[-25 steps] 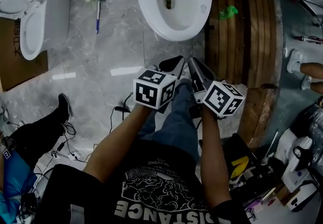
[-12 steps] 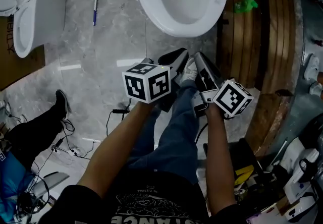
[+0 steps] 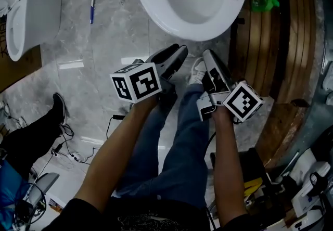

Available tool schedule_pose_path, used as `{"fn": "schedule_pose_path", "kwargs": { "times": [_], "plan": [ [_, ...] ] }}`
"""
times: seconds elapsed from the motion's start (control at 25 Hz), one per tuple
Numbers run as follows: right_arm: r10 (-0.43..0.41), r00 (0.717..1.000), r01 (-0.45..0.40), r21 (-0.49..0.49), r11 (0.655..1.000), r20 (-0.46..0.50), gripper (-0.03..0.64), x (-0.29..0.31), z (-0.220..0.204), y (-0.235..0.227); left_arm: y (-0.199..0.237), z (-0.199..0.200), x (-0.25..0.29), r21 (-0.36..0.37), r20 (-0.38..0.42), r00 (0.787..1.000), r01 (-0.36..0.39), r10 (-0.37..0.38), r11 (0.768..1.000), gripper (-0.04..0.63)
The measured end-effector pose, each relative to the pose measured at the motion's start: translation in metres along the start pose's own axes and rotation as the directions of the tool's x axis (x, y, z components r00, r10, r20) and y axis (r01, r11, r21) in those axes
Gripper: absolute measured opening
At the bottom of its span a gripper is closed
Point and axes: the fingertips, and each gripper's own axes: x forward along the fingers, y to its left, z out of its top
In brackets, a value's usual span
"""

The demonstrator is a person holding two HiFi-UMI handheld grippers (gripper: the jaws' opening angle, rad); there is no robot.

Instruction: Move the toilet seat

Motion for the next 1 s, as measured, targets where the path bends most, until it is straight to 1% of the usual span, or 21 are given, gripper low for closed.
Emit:
{"fn": "schedule_pose_path", "kwargs": {
  "times": [0.12,0.16,0.24,0.4,0.52,0.68,1.0],
  "plan": [
    [-0.011,1.000,0.011,0.005,1.000,-0.006,0.029,0.006,-0.003,-0.017,0.015,0.001,0.008,-0.020,0.009,1.000,0.009,-0.009,1.000,0.150],
    [-0.002,1.000,0.002,0.008,1.000,-0.008,0.046,0.008,-0.004,-0.020,0.019,0.001,0.012,-0.022,0.013,1.000,0.015,-0.015,1.000,0.161],
    [0.022,1.000,-0.022,0.017,1.000,-0.012,0.135,0.013,-0.003,-0.026,0.023,-0.002,0.019,-0.027,0.017,0.999,0.037,-0.037,0.999,0.179],
    [0.030,0.999,-0.030,0.014,0.999,-0.017,0.156,0.018,-0.003,-0.041,0.029,-0.004,0.028,-0.031,0.022,0.997,0.075,-0.075,0.997,0.199],
    [0.040,0.999,-0.040,0.002,0.999,-0.021,0.206,0.022,0.000,-0.051,0.032,-0.002,0.033,-0.023,0.043,0.995,0.092,-0.091,0.995,0.210],
    [0.062,0.998,-0.062,0.011,0.998,-0.018,0.219,0.028,0.005,-0.058,0.035,0.001,0.037,-0.028,0.066,0.992,0.109,-0.107,0.994,0.224],
    [0.101,0.995,-0.101,0.049,0.994,0.006,0.227,0.037,0.010,-0.062,0.036,0.007,0.037,-0.045,0.102,0.986,0.138,-0.133,0.989,0.224]
  ]
}}
